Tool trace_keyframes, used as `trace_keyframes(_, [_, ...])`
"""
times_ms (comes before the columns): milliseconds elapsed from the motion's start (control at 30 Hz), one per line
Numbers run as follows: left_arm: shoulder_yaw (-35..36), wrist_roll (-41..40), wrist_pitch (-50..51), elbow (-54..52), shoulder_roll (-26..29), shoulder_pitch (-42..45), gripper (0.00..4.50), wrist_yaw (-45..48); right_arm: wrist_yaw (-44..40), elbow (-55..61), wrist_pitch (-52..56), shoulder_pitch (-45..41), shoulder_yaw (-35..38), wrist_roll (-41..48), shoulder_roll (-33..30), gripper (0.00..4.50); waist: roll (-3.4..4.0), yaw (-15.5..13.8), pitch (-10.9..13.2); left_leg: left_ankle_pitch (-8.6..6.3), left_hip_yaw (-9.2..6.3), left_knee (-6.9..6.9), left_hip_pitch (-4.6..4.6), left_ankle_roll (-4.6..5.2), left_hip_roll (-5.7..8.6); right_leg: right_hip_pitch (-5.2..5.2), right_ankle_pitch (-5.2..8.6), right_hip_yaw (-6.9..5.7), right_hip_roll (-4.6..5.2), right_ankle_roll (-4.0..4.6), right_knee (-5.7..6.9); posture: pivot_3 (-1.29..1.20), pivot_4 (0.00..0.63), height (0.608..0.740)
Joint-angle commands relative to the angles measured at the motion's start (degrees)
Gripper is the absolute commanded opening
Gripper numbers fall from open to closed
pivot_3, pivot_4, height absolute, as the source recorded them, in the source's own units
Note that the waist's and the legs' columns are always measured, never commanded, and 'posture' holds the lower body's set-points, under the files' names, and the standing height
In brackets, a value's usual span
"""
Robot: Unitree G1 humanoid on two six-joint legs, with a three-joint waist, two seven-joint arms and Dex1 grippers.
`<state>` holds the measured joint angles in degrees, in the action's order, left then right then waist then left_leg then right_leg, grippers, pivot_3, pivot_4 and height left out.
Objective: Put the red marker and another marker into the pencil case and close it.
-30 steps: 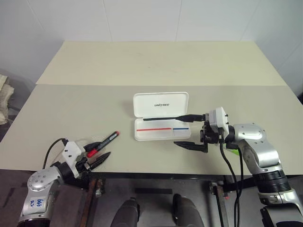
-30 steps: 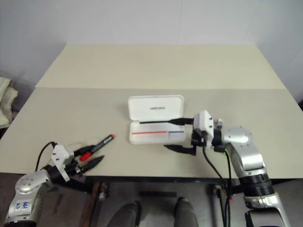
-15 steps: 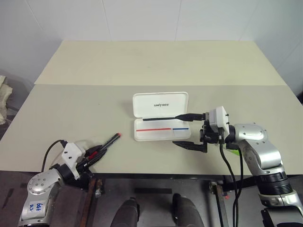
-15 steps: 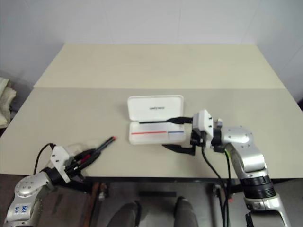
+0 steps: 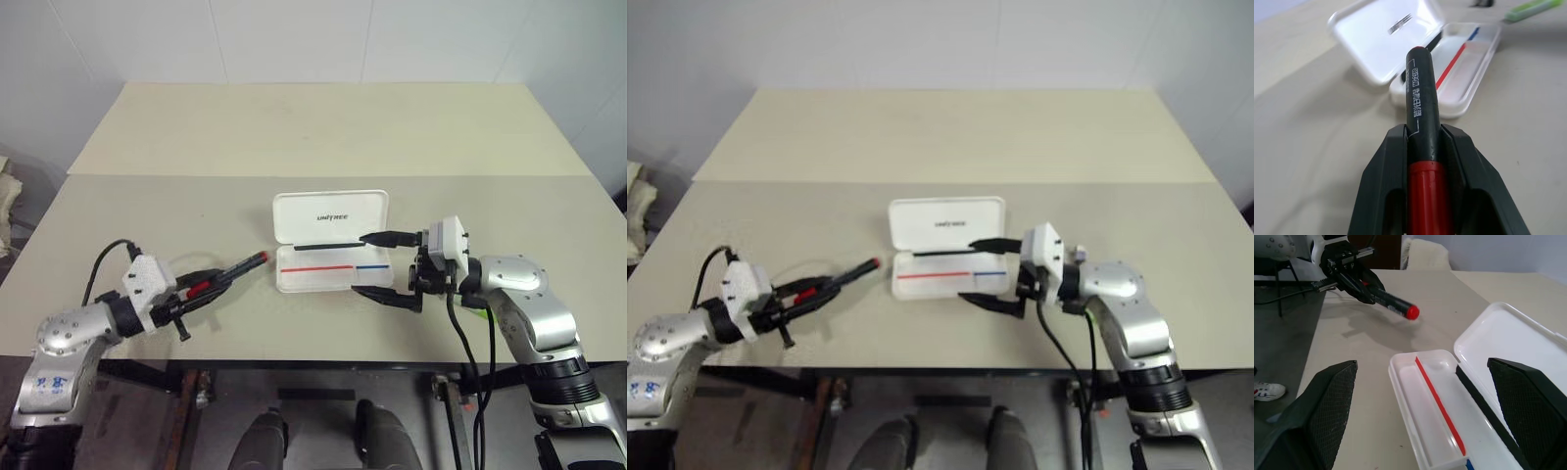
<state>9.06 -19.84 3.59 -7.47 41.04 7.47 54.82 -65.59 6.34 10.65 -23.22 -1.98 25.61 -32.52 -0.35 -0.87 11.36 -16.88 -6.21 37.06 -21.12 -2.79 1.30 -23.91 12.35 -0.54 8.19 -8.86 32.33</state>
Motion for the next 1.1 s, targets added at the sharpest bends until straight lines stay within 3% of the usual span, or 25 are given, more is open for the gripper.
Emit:
trace_keyframes(33, [-5.84, 4.90, -3.12, 3.54, -0.89, 7.08, 0.62, 0.77, 1.33, 1.79, -0.12, 0.64, 2.22, 0.44, -1.10, 4.50, 0.00, -0.16, 0.00, 0.00, 0.00, 0.01, 0.00, 0.00, 0.00, 0.00, -0.01, 0.00, -0.01, -0.01, 0.00, 0.00, 0.150, 0.740])
trace_keyframes(333, [-17.18, 10.84, -8.98, 18.02, -10.71, 23.03, 0.62, 2.73, 4.46, 6.46, -0.29, 7.75, 6.26, 1.05, -3.90, 4.50, -0.02, -0.13, 0.01, -0.08, 0.02, -0.02, -0.09, 0.10, -0.02, -0.01, -0.07, 0.04, -0.09, -0.10, 0.10, 0.00, 0.150, 0.740])
trace_keyframes(667, [-19.99, 14.77, -15.93, 33.10, -17.17, 34.07, 0.62, 2.85, 9.14, 13.20, 0.81, 15.56, 9.28, 2.30, -3.42, 4.50, -0.05, -0.29, 0.03, -0.11, 0.13, 0.03, -0.10, 0.16, -0.03, 0.00, -0.10, 0.09, -0.09, -0.18, -0.25, 0.00, 0.150, 0.740])
trace_keyframes(1067, [-21.50, 16.33, -17.91, 40.32, -21.32, 37.09, 0.62, 5.01, 12.02, 15.82, -0.33, 20.73, 11.38, 2.61, -3.24, 4.50, -0.06, -0.44, 0.03, -0.14, 0.18, 0.02, -0.13, 0.21, -0.02, 0.04, -0.14, 0.12, -0.09, -0.26, -0.28, 0.00, 0.150, 0.740])
trace_keyframes(1100, [-21.55, 16.87, -18.02, 40.80, -21.35, 37.24, 0.97, 4.43, 12.24, 16.03, -0.44, 21.02, 11.50, 2.64, -3.23, 4.50, -0.06, -0.45, 0.03, -0.14, 0.18, 0.03, -0.13, 0.21, -0.02, 0.04, -0.14, 0.12, -0.09, -0.26, -0.29, 0.00, 0.150, 0.740])
